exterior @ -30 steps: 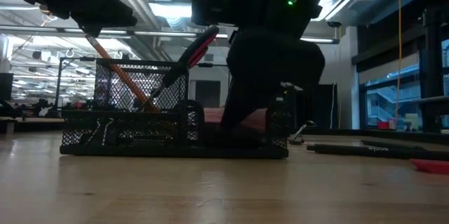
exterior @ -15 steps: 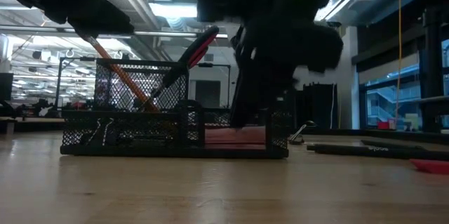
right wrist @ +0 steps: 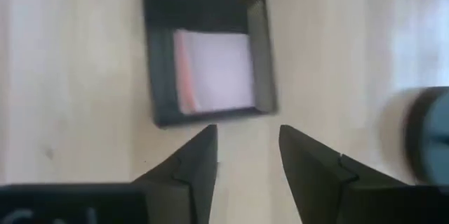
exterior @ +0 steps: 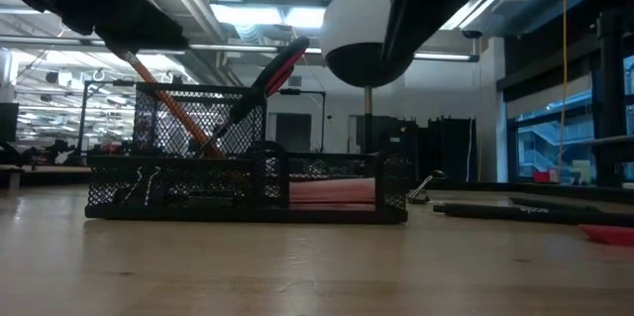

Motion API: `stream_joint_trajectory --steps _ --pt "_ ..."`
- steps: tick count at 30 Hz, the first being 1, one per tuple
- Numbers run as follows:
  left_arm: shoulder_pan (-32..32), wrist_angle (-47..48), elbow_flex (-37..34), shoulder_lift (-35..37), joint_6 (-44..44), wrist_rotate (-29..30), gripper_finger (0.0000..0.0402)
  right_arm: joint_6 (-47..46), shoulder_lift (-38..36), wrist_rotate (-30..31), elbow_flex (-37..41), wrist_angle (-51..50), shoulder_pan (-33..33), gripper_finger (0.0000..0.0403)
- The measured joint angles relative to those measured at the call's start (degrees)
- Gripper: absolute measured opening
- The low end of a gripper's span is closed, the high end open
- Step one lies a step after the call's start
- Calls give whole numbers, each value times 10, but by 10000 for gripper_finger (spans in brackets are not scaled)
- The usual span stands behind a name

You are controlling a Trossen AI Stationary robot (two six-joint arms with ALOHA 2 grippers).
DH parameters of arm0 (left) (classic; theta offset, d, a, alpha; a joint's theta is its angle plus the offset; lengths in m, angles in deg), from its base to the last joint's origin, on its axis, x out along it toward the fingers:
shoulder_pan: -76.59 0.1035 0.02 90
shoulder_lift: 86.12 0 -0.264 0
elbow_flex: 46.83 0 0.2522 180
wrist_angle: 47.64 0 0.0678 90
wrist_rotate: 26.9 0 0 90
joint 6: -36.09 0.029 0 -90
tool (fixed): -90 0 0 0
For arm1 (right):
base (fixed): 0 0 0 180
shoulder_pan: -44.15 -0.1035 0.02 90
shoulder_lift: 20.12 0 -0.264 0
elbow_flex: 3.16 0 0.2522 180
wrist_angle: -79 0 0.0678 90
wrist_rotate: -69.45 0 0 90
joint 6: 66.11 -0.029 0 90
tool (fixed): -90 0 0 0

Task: Pick and place office supplies into organizer
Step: Put the black binder clip into the black desk organizer

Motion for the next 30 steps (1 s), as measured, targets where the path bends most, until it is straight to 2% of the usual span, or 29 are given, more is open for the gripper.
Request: stream_joint_trajectory --steps 4,10,16,19,21,26,30 --pt "0 10 0 0 0 0 106 51 -6 13 0 -45 23 156" --pt "0 19 0 0 -5 -1 106 34 -10 16 22 -50 79 156" --pt "0 30 0 0 -5 -1 106 -81 -67 11 154 44 137 156" --pt "0 32 0 0 -5 -1 106 -123 -110 -34 225 131 160 156" --pt "0 32 0 0 -5 -1 106 -161 -141 -42 269 168 177 156" --pt "0 32 0 0 -6 -1 106 -279 -207 -35 366 236 213 156" --pt "0 32 0 0 -15 -2 106 -371 -233 -38 421 251 227 156"
